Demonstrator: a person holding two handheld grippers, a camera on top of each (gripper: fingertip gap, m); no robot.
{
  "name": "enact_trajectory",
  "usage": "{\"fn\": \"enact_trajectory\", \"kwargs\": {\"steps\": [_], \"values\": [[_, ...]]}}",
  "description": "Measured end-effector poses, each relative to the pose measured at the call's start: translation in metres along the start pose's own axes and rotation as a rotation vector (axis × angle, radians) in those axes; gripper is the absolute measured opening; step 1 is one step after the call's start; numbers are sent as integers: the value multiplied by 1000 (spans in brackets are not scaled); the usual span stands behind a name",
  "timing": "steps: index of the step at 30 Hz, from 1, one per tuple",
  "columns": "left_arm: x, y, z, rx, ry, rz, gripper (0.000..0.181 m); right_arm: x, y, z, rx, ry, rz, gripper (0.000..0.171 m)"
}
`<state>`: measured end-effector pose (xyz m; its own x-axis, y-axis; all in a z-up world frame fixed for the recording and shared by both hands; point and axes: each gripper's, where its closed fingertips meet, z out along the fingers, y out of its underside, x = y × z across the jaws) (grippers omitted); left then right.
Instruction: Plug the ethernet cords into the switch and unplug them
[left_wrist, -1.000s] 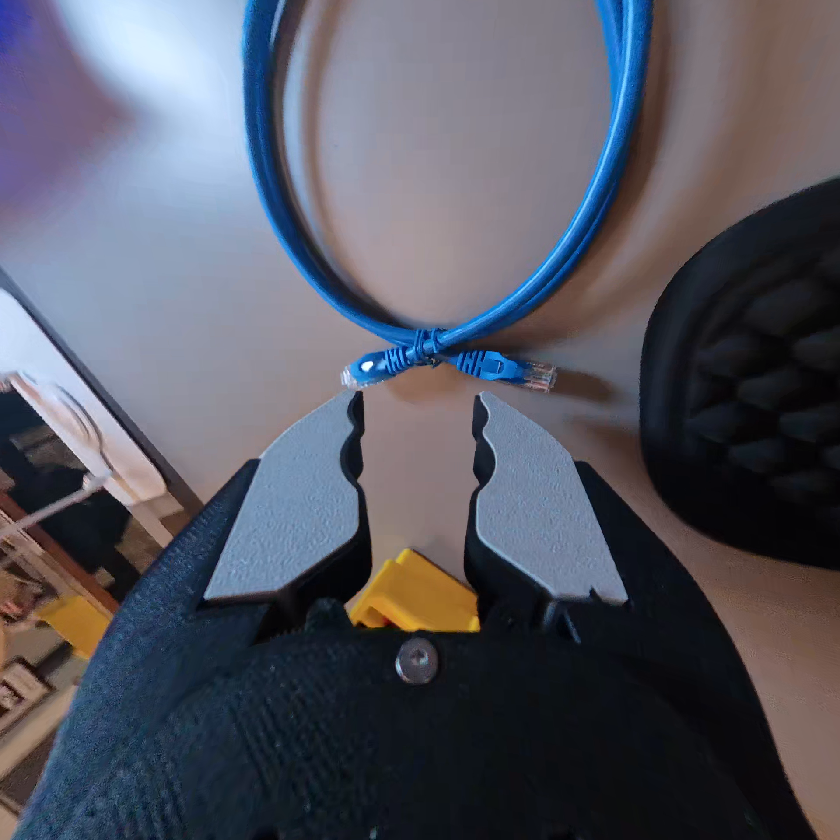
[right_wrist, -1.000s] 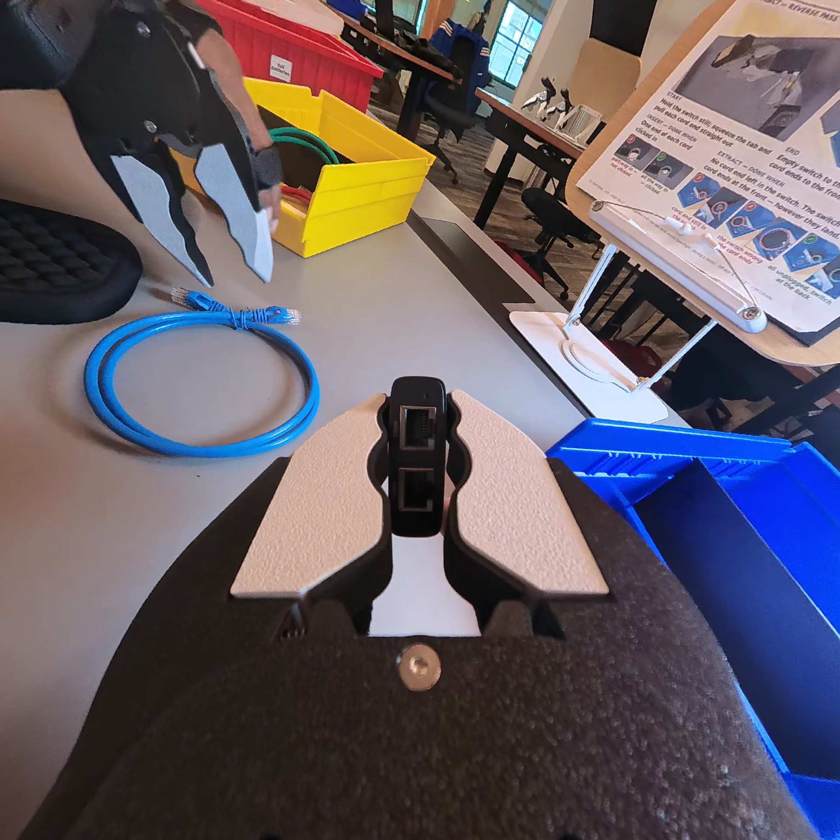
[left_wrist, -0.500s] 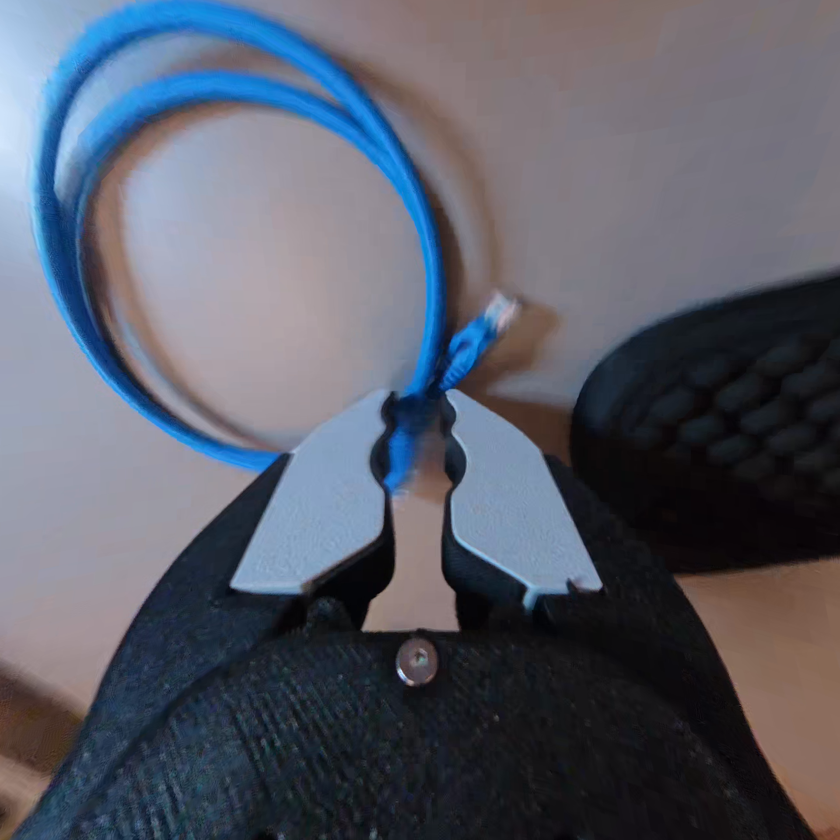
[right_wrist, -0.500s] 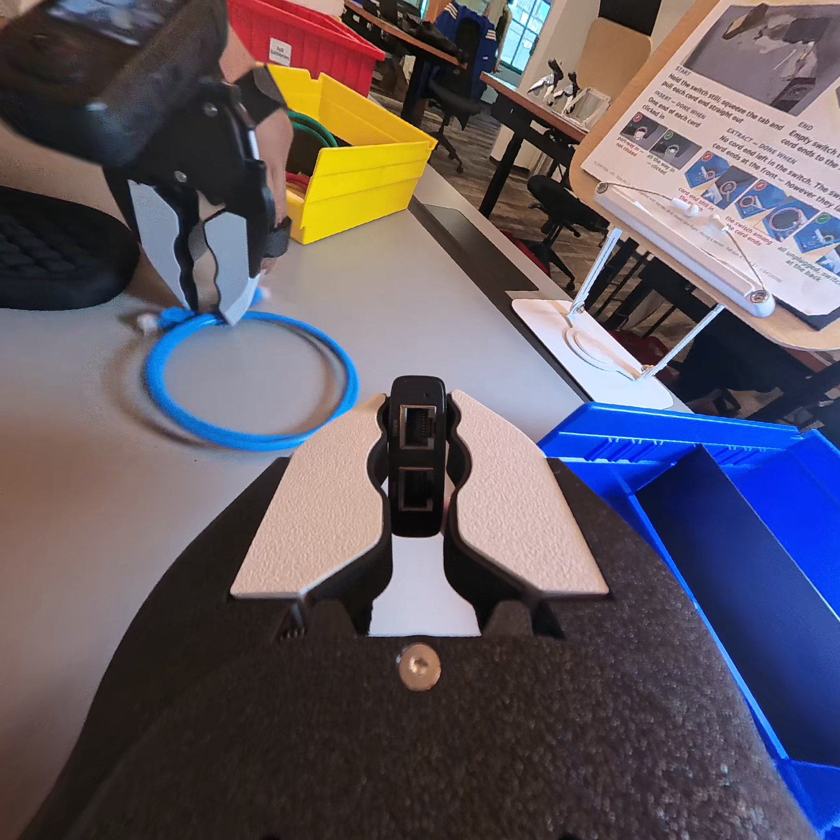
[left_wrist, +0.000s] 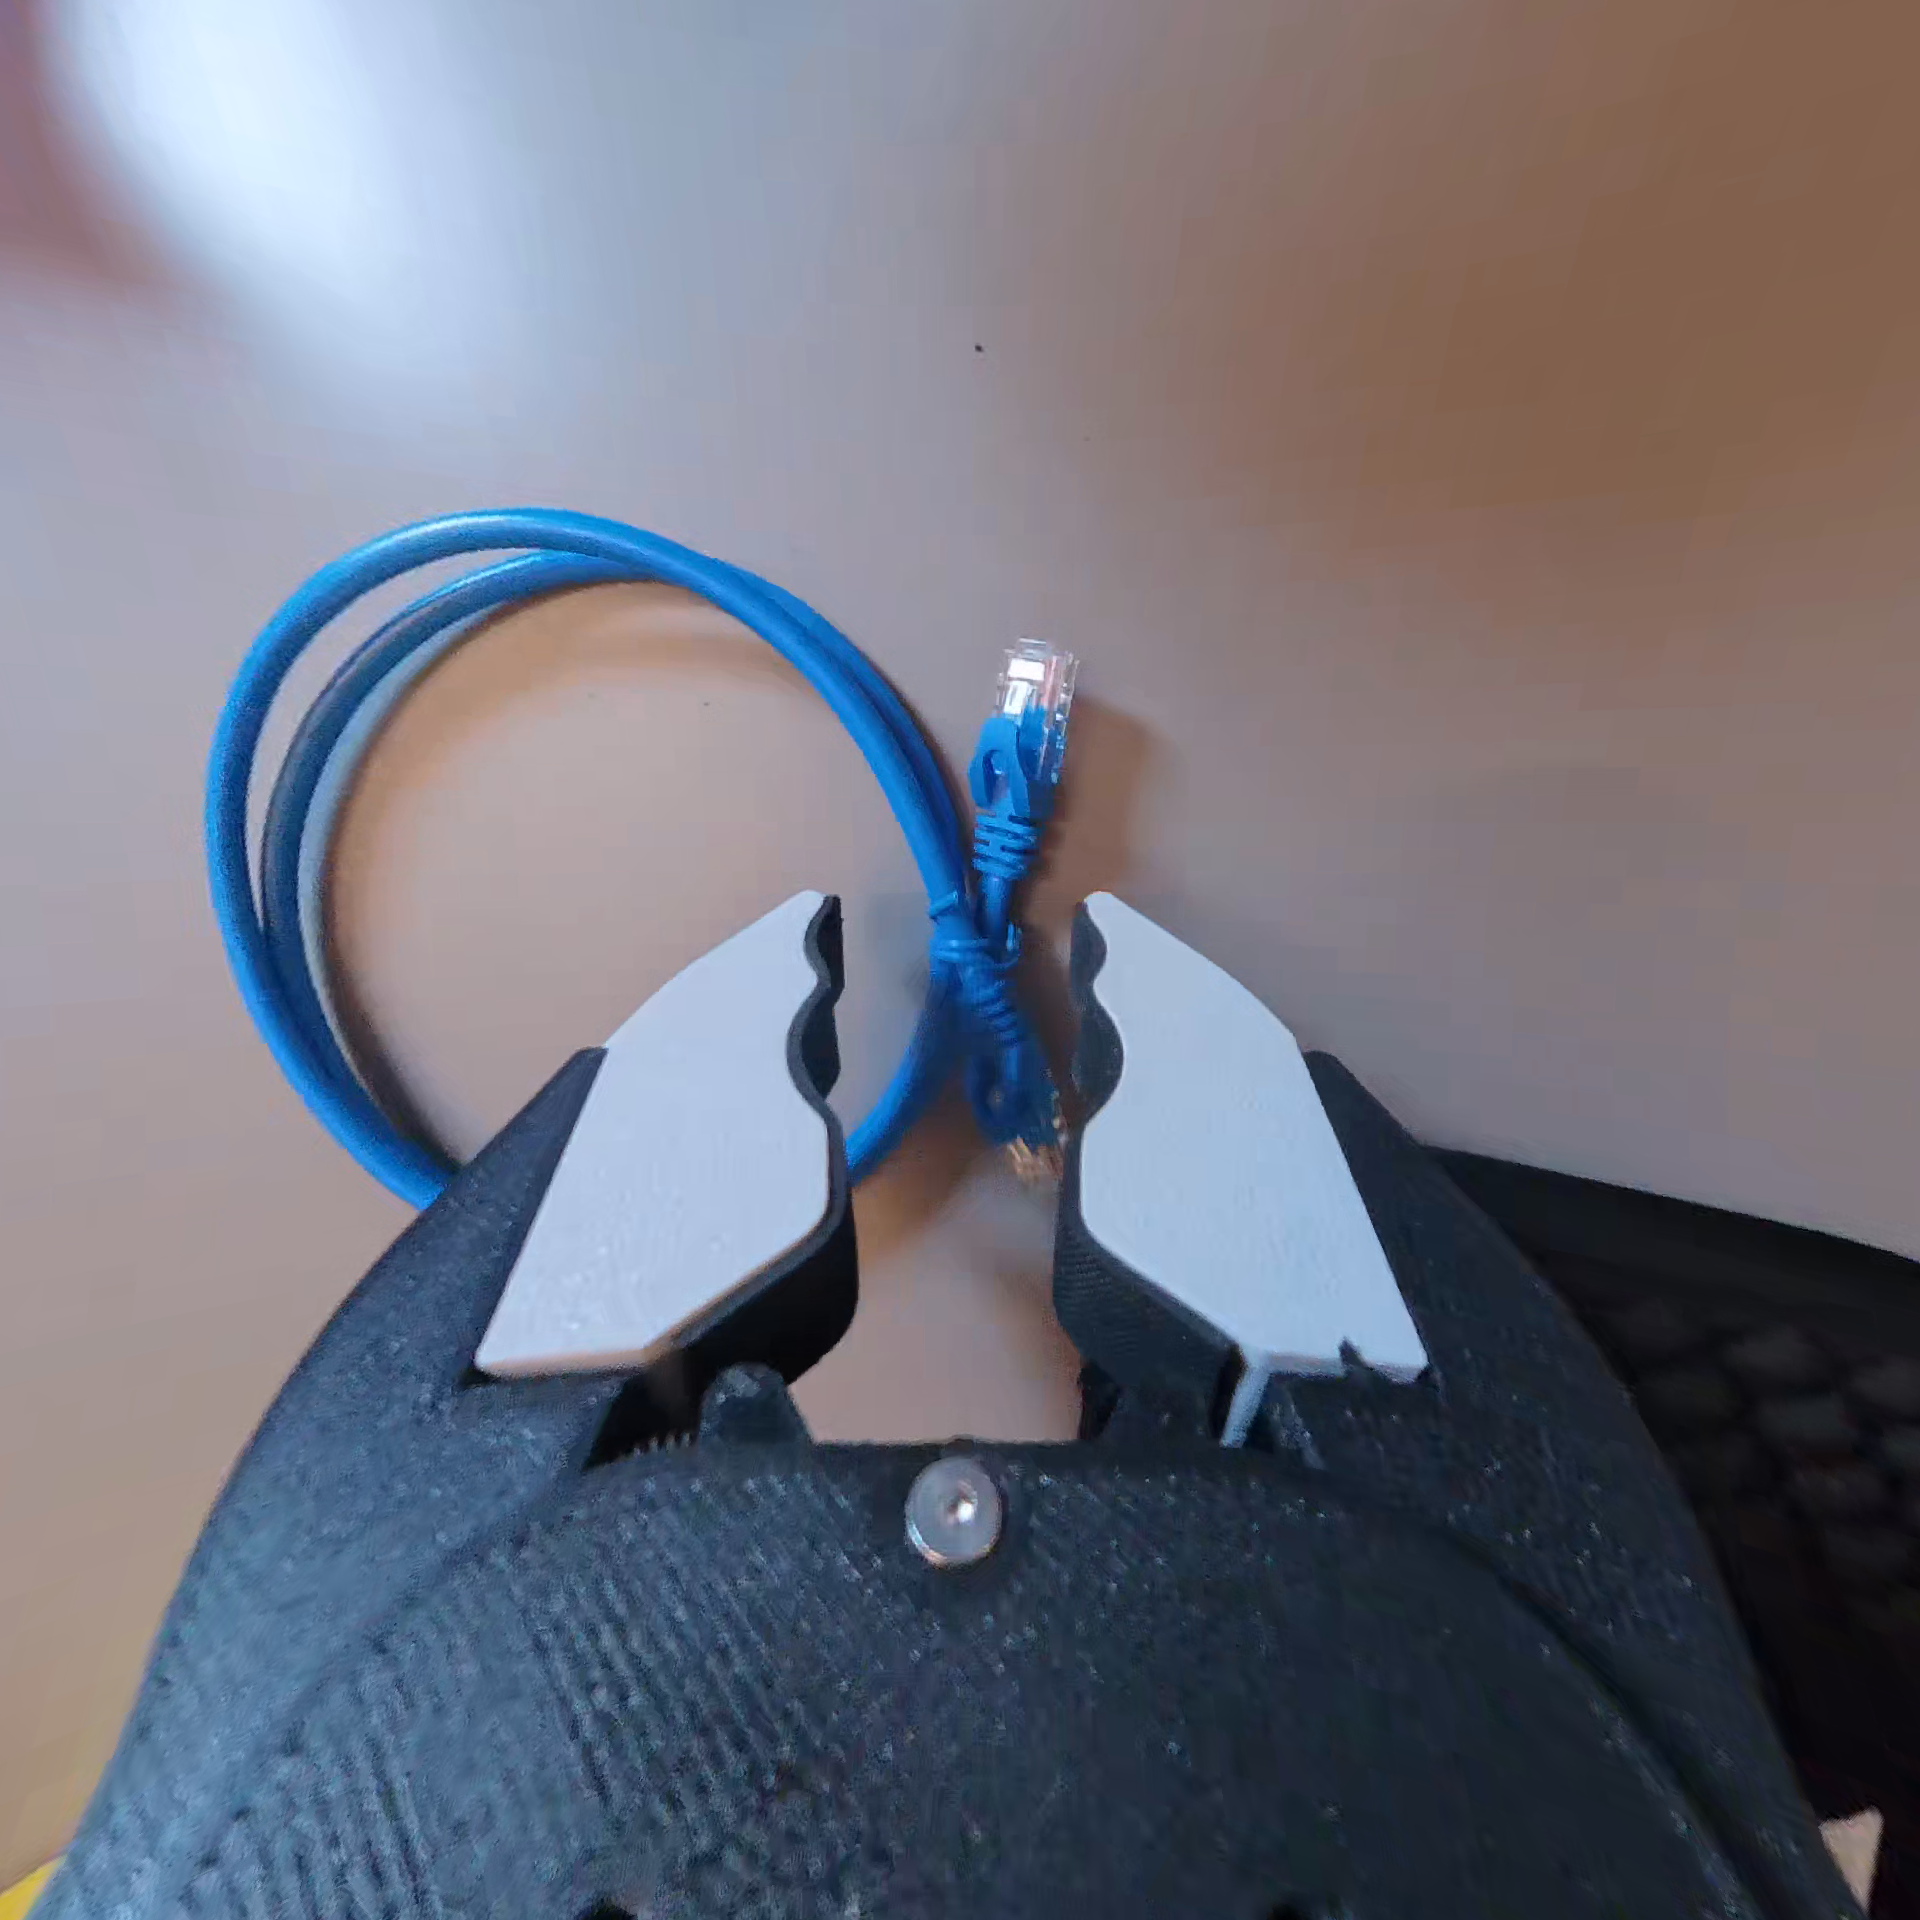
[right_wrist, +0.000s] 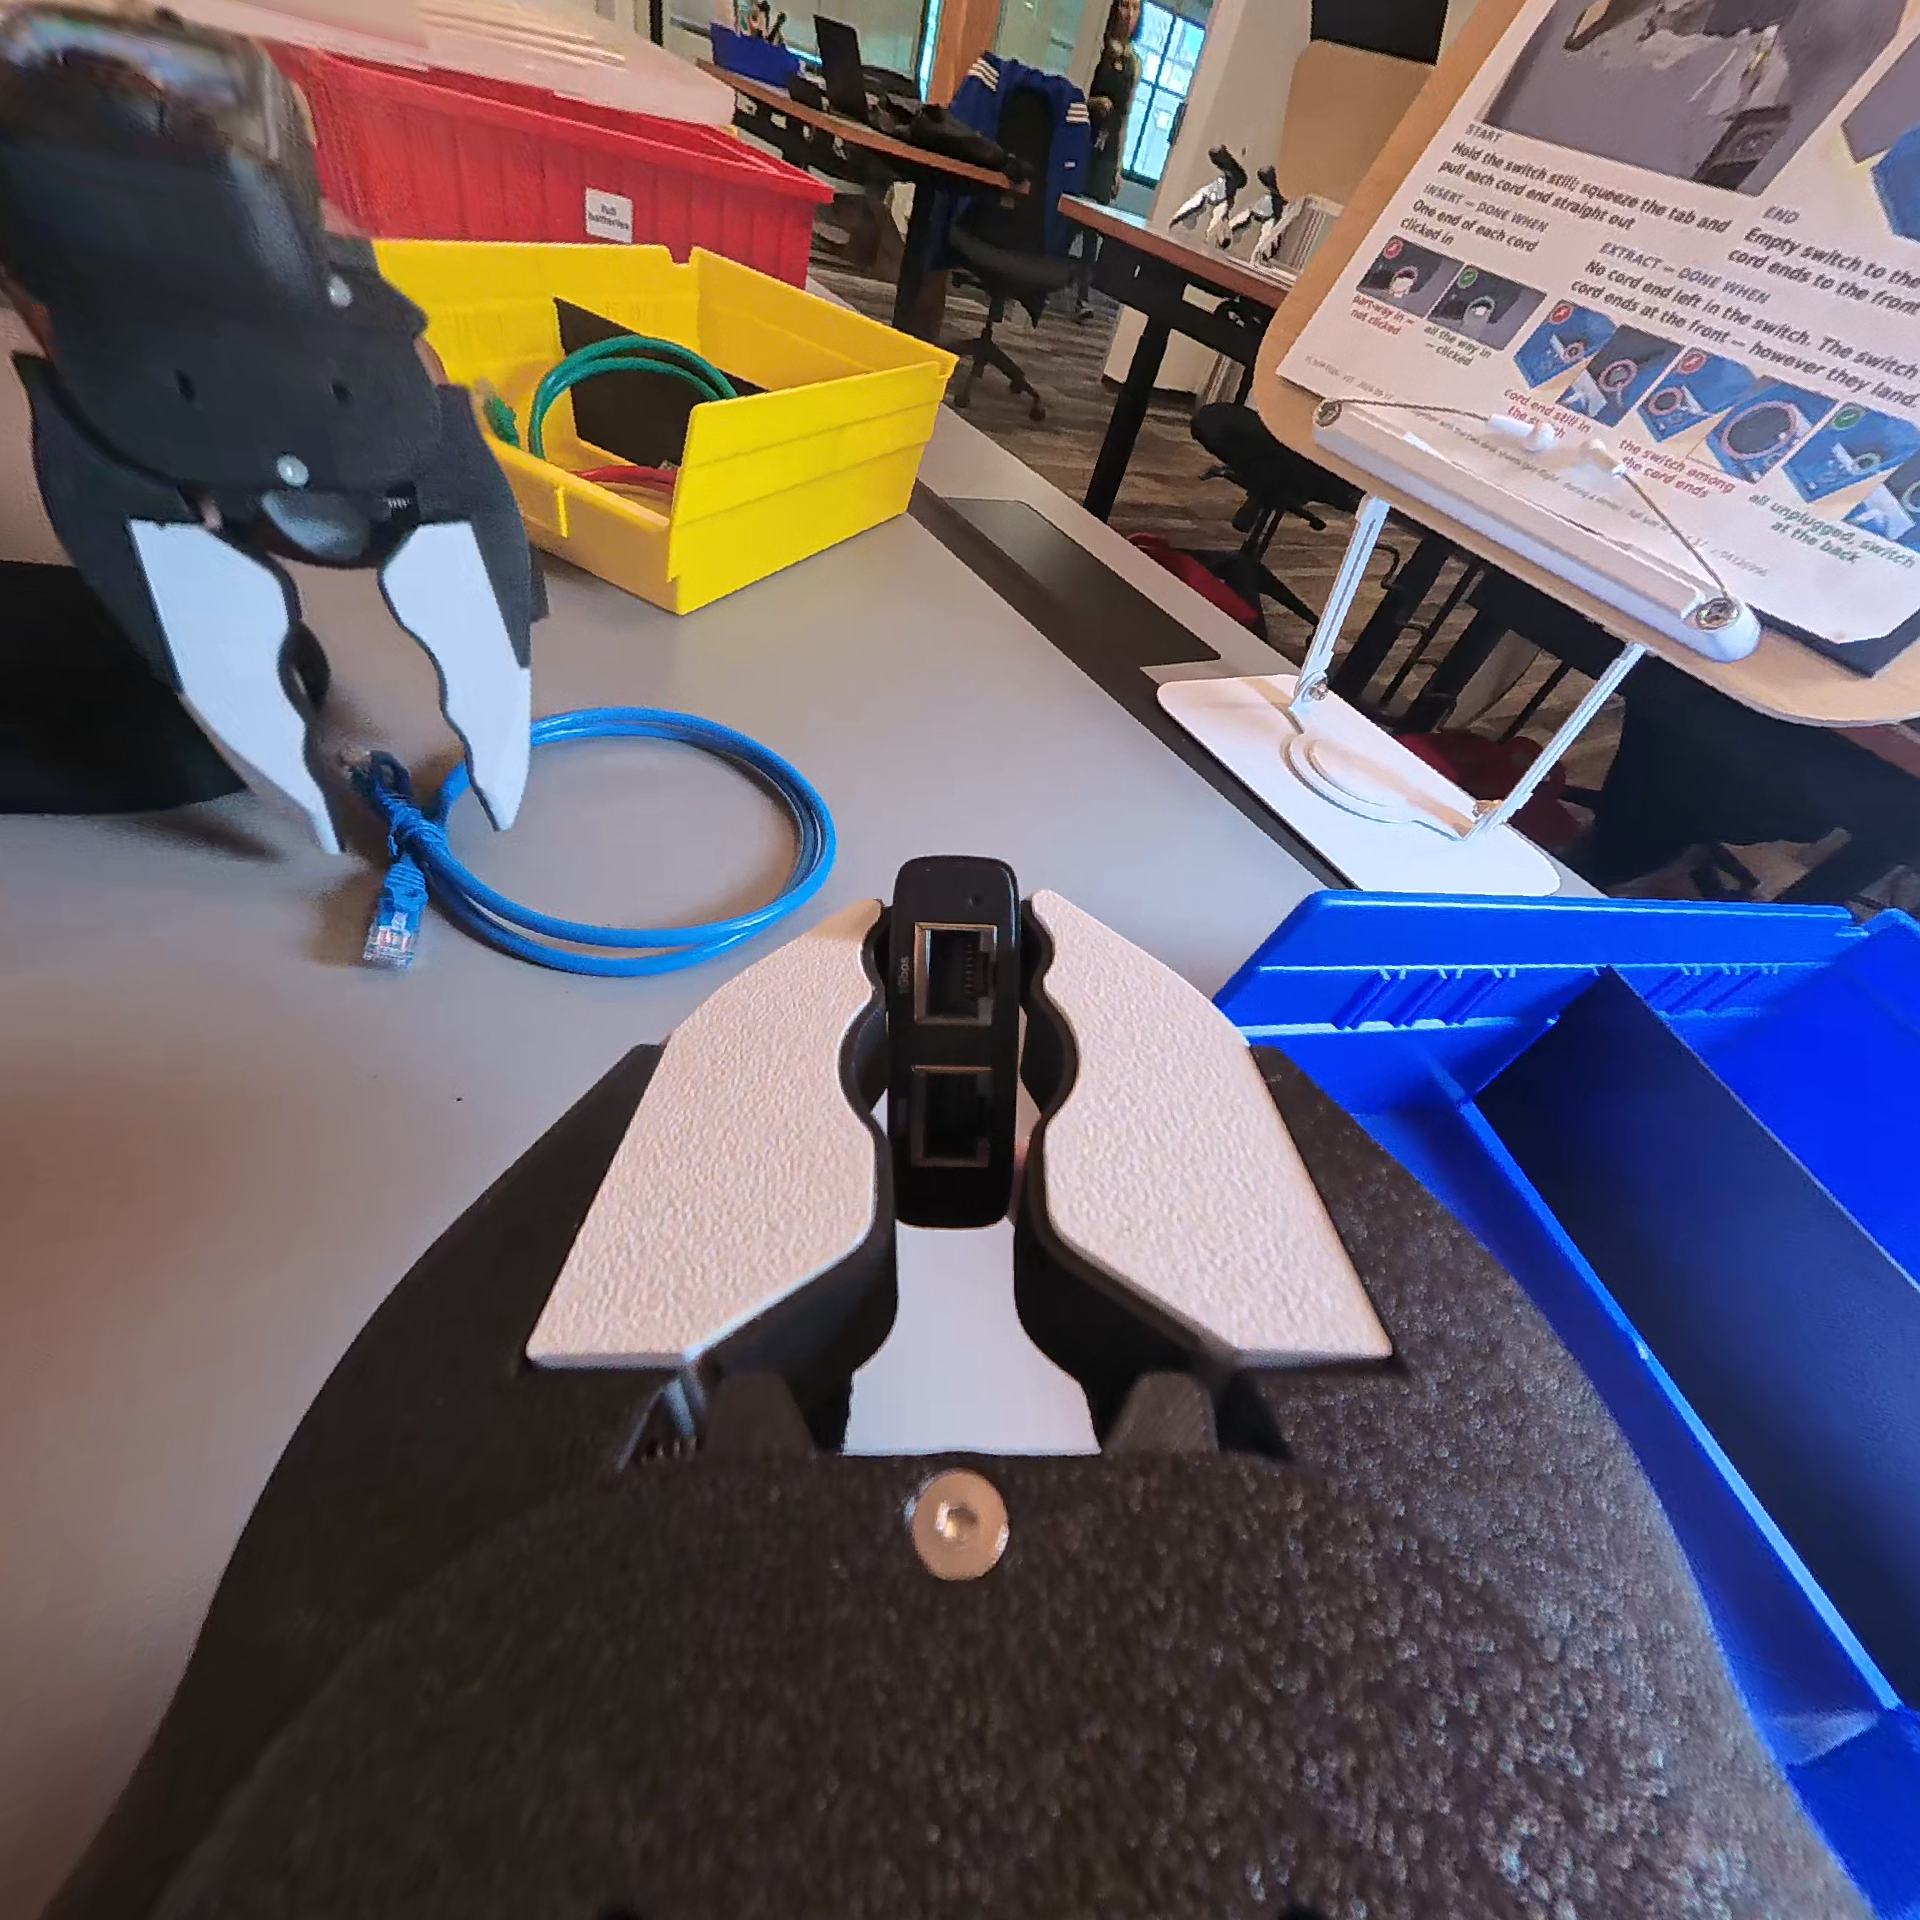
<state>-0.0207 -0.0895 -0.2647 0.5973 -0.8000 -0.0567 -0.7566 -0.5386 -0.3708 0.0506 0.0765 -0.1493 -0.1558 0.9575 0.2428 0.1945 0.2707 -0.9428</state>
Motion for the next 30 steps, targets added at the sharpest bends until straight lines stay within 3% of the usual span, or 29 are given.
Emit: {"fn": "enact_trajectory", "kwargs": {"steps": [1,4,9,13,17,23,30], "values": [[0,0,5,-3,-3,5,41,-1,0,1,-1,-2,2,21],[0,-4,13,21,22,-4,20,-3,1,2,-8,-7,2,21],[-9,-9,13,57,-10,-44,16,-6,3,4,-15,-16,-11,21],[-23,-27,0,237,-24,-222,16,-19,4,6,-5,-65,-69,21],[-40,-41,-17,364,-71,-309,16,-40,7,10,7,-106,-255,21],[-38,-66,-25,370,-53,-267,15,-74,8,17,53,-116,-616,21],[-30,-75,-24,411,24,-233,16,-96,-24,6,253,-290,-308,21]]}}
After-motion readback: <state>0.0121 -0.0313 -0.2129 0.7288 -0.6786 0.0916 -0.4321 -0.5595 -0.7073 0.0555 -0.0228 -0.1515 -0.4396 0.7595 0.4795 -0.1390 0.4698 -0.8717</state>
